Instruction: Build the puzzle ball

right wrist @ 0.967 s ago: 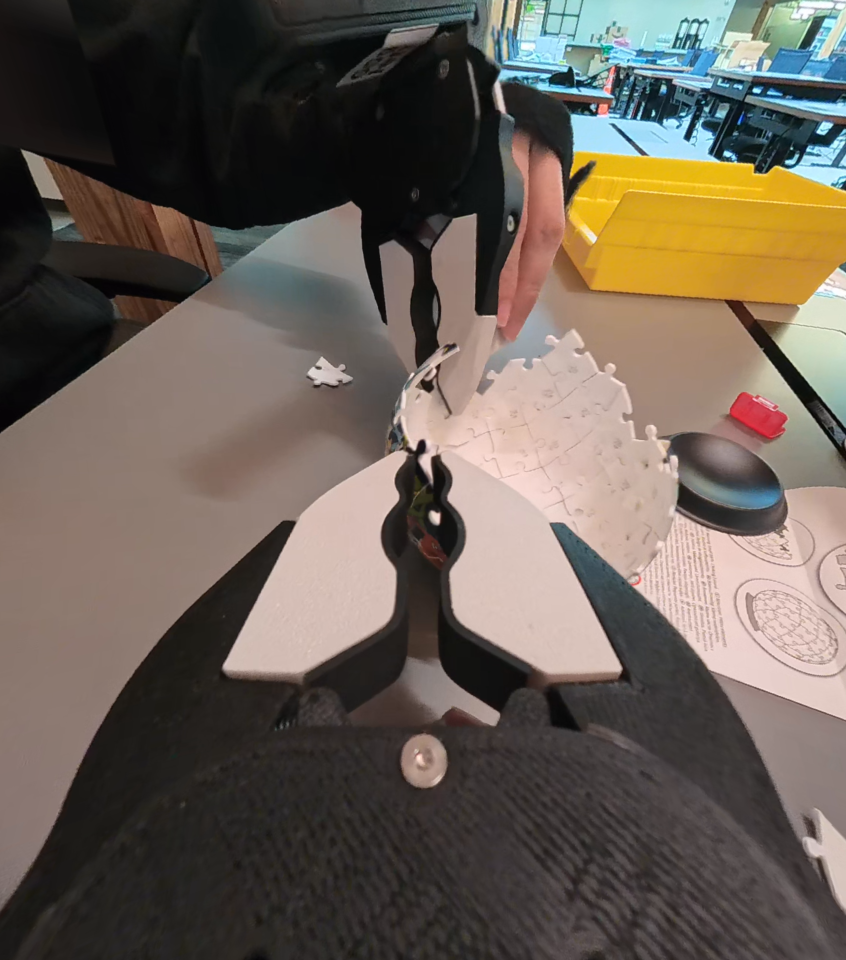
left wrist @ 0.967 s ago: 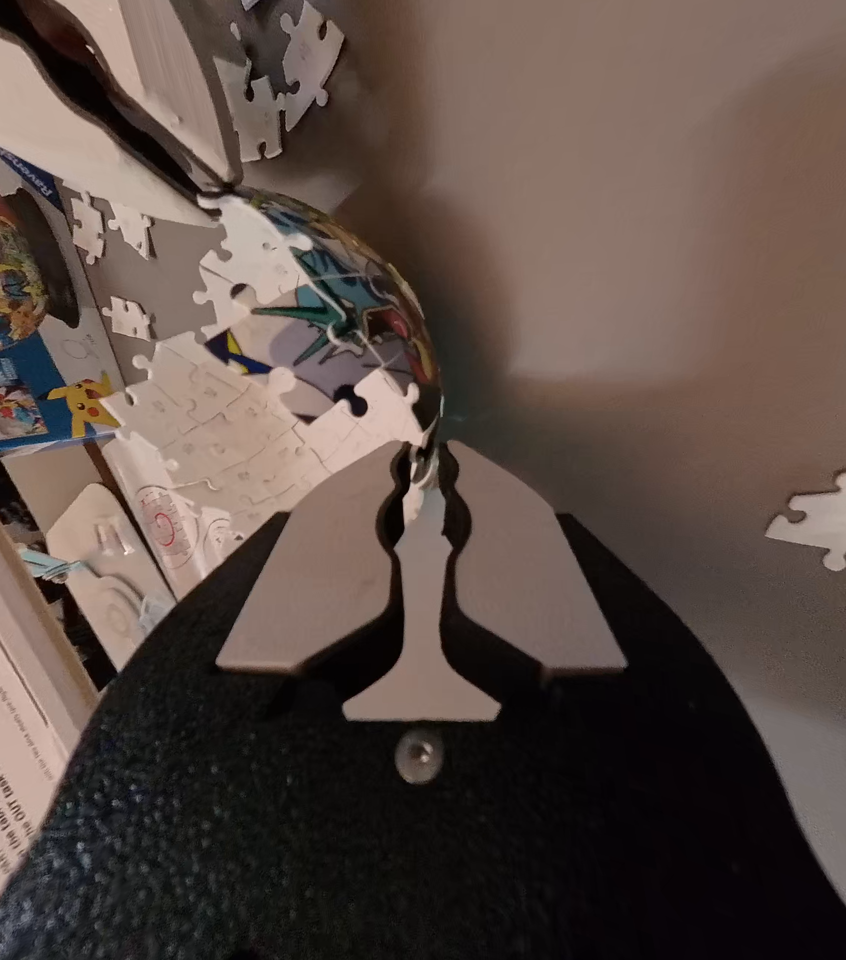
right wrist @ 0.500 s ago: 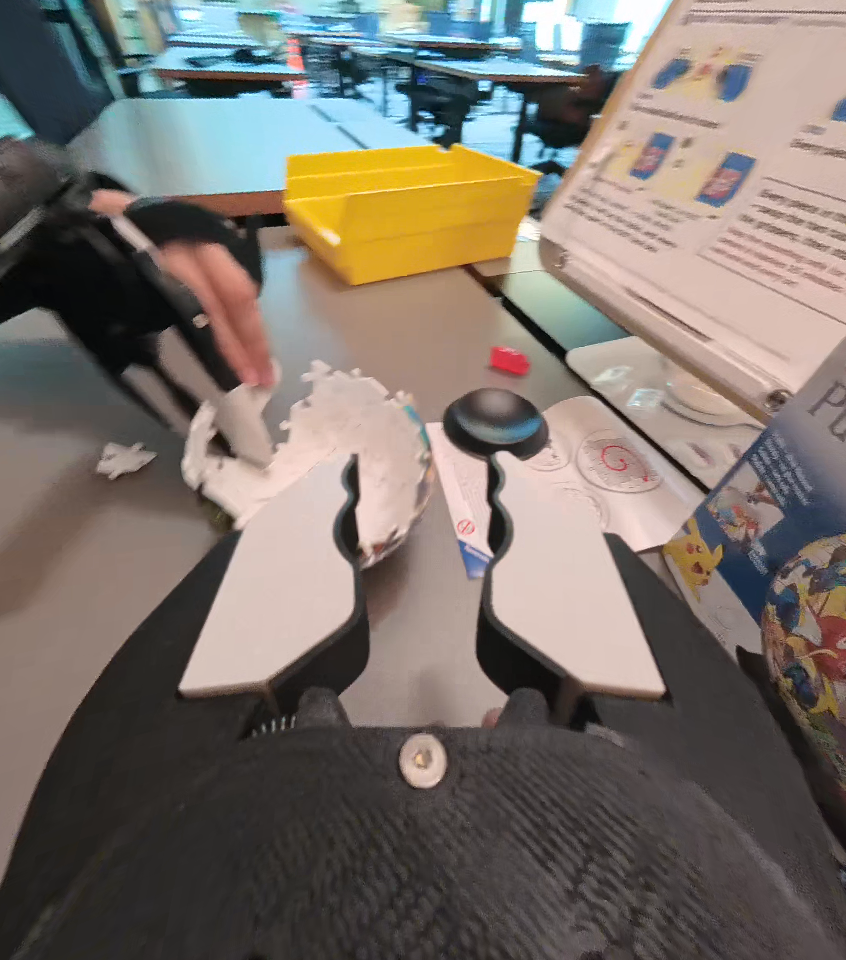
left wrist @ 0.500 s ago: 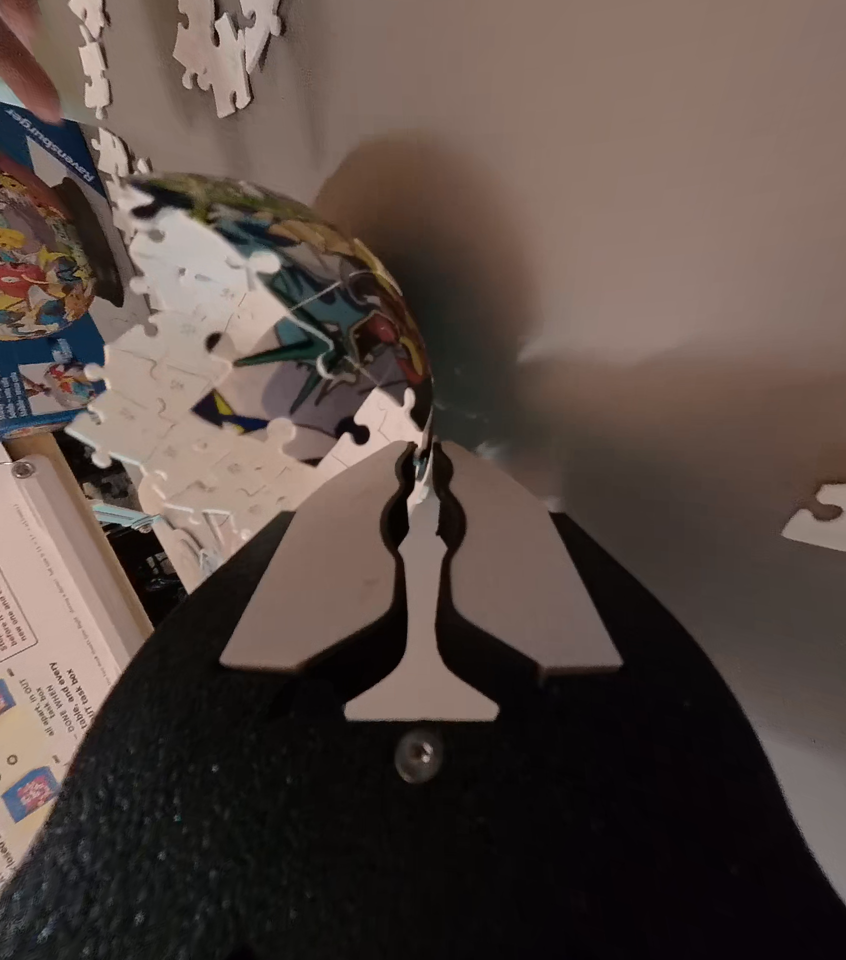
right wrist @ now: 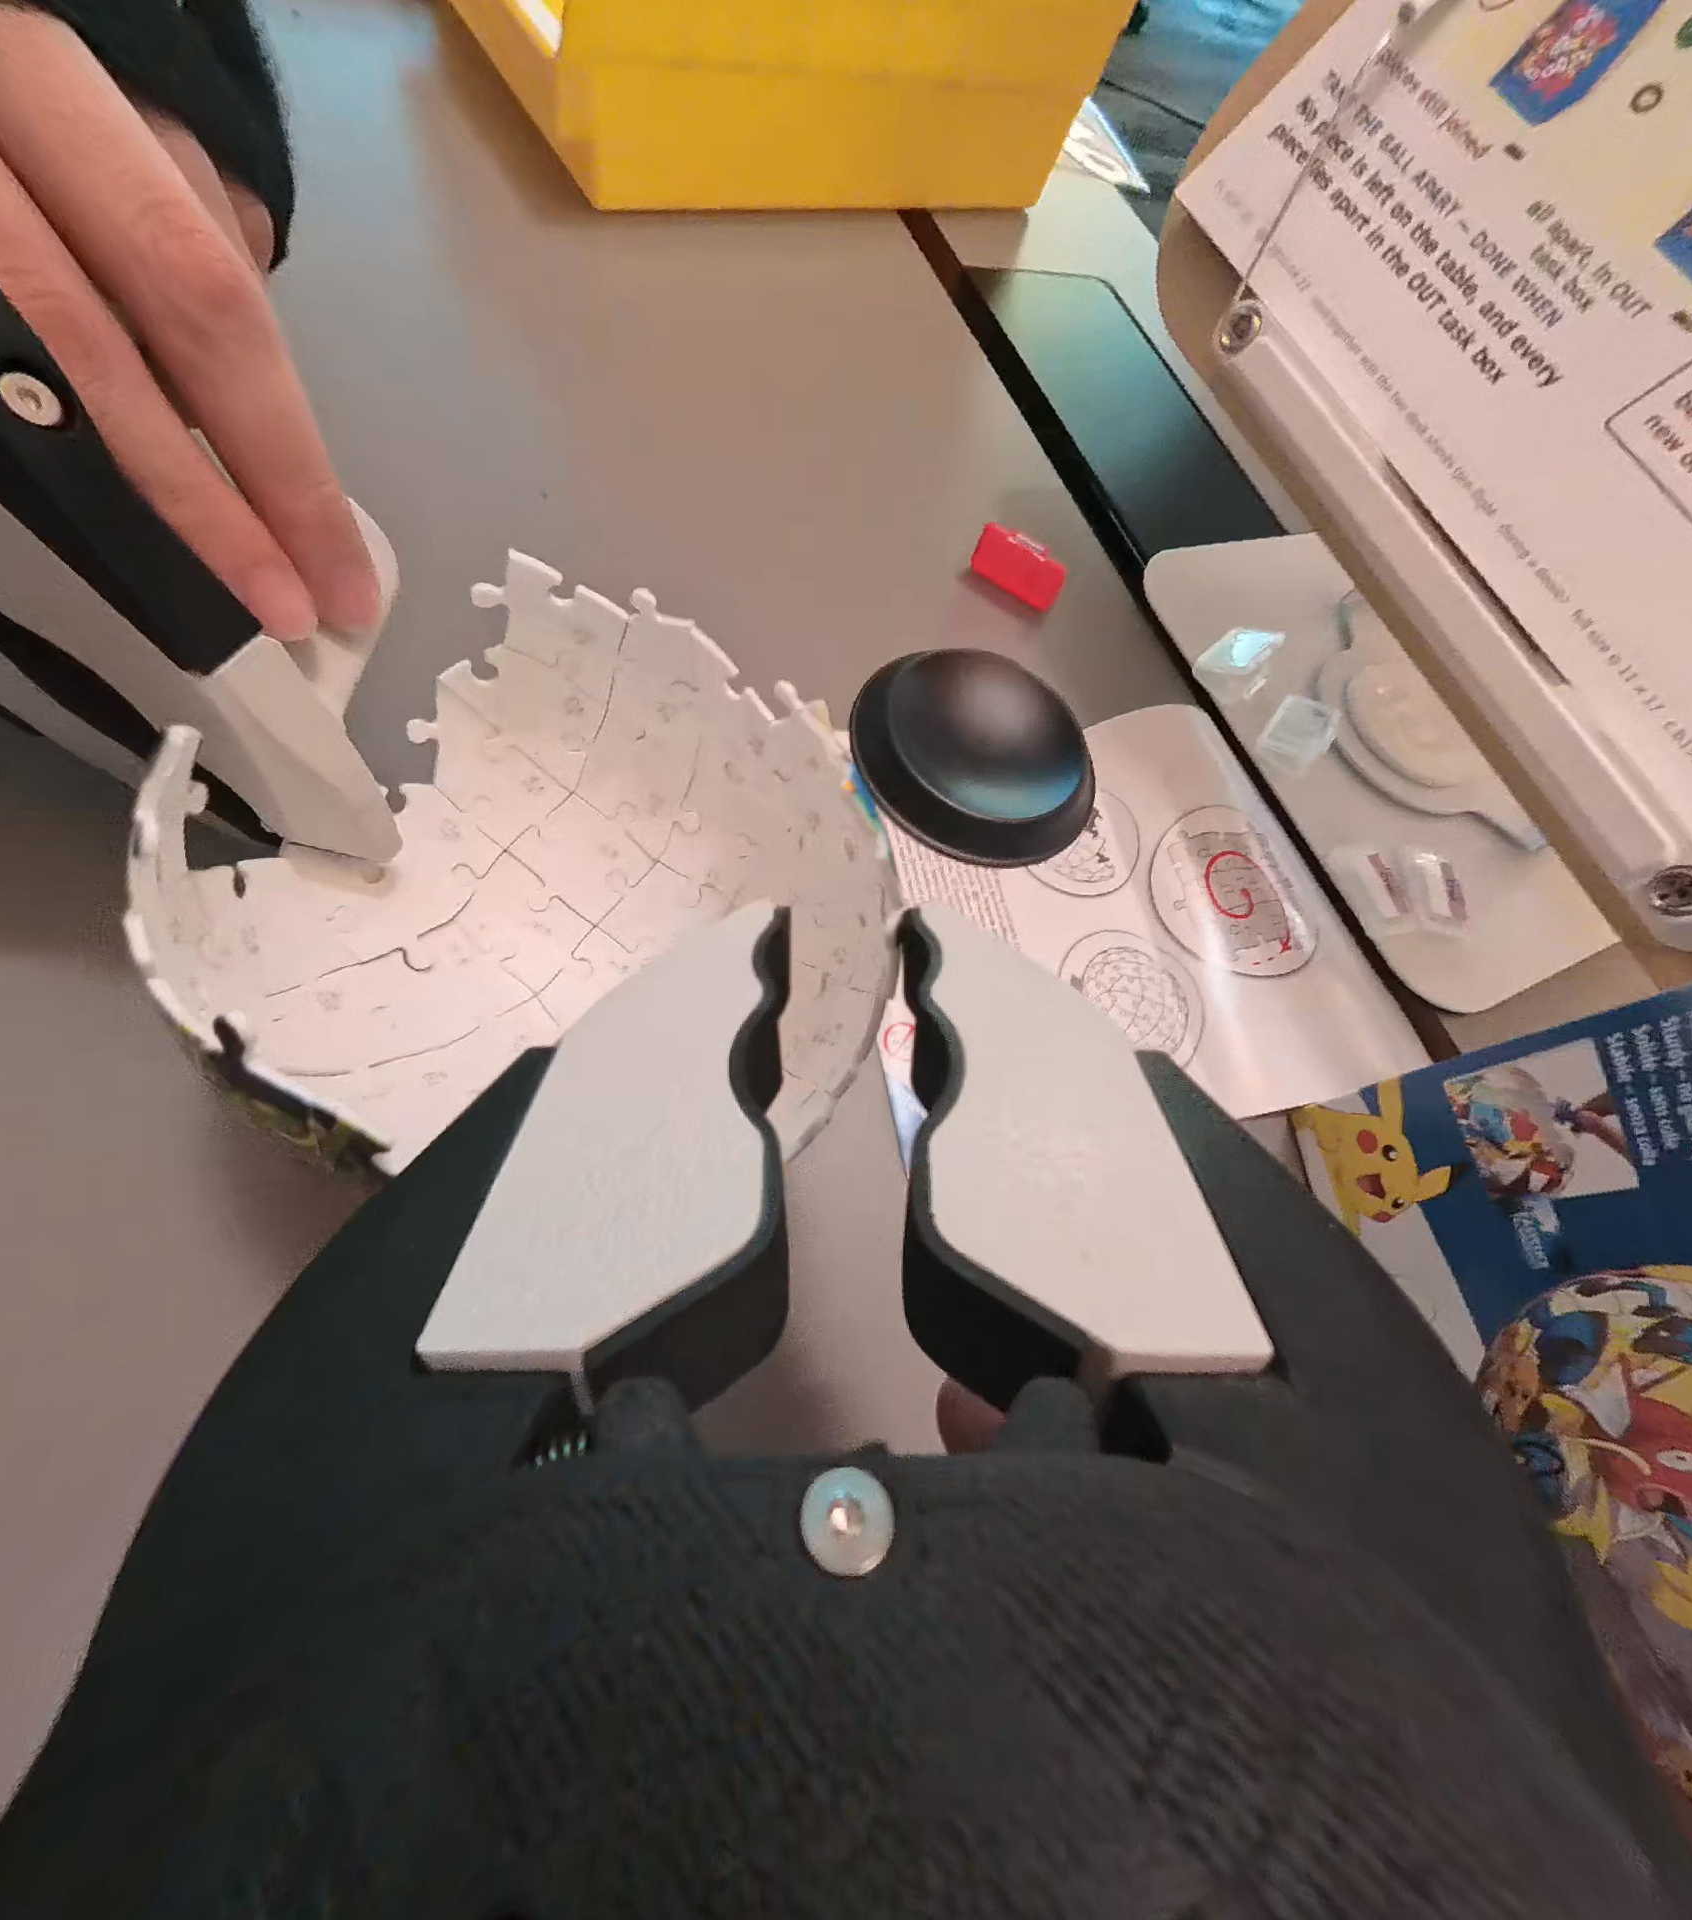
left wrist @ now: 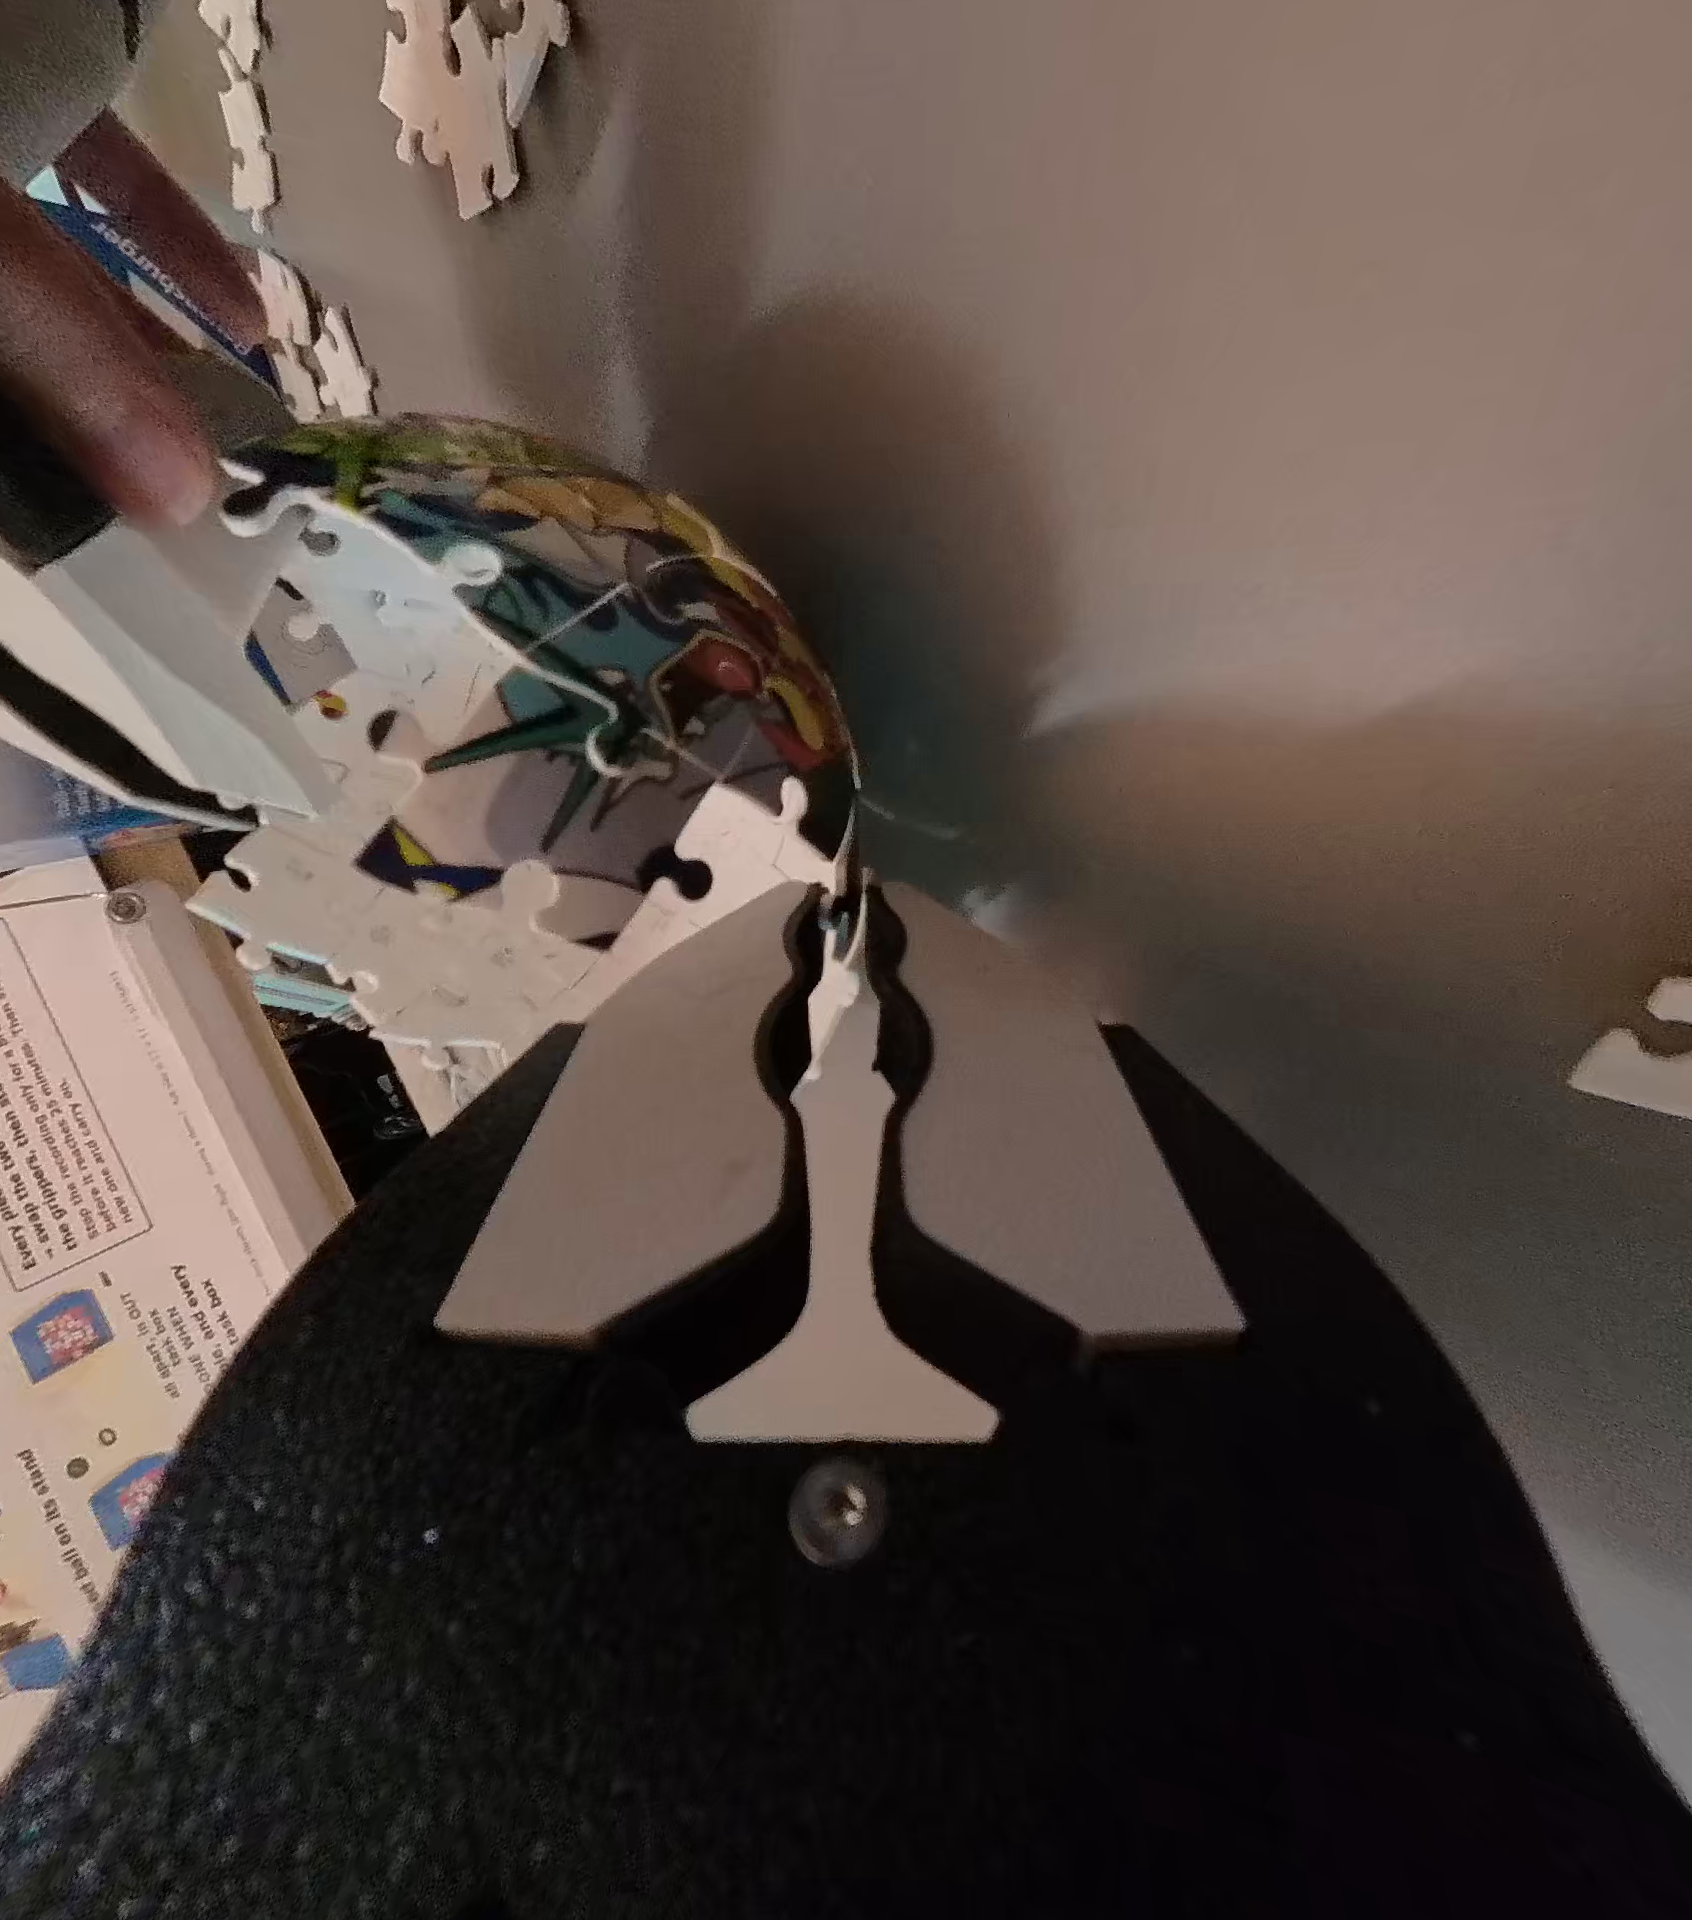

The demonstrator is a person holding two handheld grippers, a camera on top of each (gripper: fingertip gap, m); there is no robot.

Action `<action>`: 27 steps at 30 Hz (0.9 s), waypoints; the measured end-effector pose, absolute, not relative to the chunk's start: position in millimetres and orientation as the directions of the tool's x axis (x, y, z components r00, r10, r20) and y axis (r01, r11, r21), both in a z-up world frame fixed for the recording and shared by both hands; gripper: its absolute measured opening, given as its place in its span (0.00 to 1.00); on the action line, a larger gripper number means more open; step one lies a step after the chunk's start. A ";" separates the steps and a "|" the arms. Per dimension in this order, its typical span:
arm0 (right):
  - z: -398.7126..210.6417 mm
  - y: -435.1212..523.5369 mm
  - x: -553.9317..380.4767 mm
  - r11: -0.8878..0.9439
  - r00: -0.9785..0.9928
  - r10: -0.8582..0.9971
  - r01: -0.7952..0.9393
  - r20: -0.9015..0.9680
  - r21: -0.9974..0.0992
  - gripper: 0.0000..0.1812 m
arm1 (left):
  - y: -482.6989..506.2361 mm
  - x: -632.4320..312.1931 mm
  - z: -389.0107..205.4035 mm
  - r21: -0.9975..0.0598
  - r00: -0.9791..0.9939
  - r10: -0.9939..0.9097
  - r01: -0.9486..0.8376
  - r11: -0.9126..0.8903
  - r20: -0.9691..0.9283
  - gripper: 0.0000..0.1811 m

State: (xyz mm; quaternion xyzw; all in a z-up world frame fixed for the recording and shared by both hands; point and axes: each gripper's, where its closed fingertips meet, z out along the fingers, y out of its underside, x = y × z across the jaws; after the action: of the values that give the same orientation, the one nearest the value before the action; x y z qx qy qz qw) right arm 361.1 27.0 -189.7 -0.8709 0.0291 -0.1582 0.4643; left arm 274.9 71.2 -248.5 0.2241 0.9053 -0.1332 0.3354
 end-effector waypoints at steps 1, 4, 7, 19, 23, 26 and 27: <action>-189.5 27.2 361.3 -0.571 0.944 -0.196 0.109 0.265 -0.813 0.11 | 70.6 274.2 -248.9 -0.087 -0.669 0.321 0.500 0.862 -0.670 0.04; -188.3 22.6 367.6 -0.614 0.915 -0.219 0.141 0.339 -0.777 0.02 | 69.2 273.1 -249.9 -0.076 -0.659 0.327 0.505 0.860 -0.677 0.04; -190.9 19.2 367.0 -0.643 0.908 -0.229 0.129 0.350 -0.755 0.02 | 69.7 273.5 -249.7 -0.052 -0.642 0.336 0.507 0.860 -0.689 0.04; -179.8 33.3 356.2 -0.699 0.841 -0.048 0.358 0.539 -0.620 0.11 | 66.8 267.6 -257.5 -0.022 -0.629 0.370 0.524 0.851 -0.684 0.01; -180.0 37.9 349.8 -0.689 0.756 0.039 0.494 0.653 -0.531 0.02 | 64.9 265.4 -260.2 -0.029 -0.632 0.367 0.525 0.850 -0.682 0.02; -178.6 38.3 349.3 -0.685 0.670 0.060 0.567 0.740 -0.458 0.02 | 64.3 265.4 -261.5 -0.027 -0.630 0.366 0.524 0.851 -0.685 0.02; -178.3 38.1 349.1 -0.685 0.648 0.063 0.582 0.759 -0.439 0.02 | 64.2 265.5 -262.0 -0.028 -0.631 0.363 0.521 0.853 -0.685 0.02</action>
State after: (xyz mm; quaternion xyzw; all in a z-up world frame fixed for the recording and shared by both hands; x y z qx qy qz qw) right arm 349.1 38.1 -178.3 -0.8384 -0.1921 -0.3733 0.3475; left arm 265.5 64.2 -262.0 0.2468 0.8961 -0.1123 0.3513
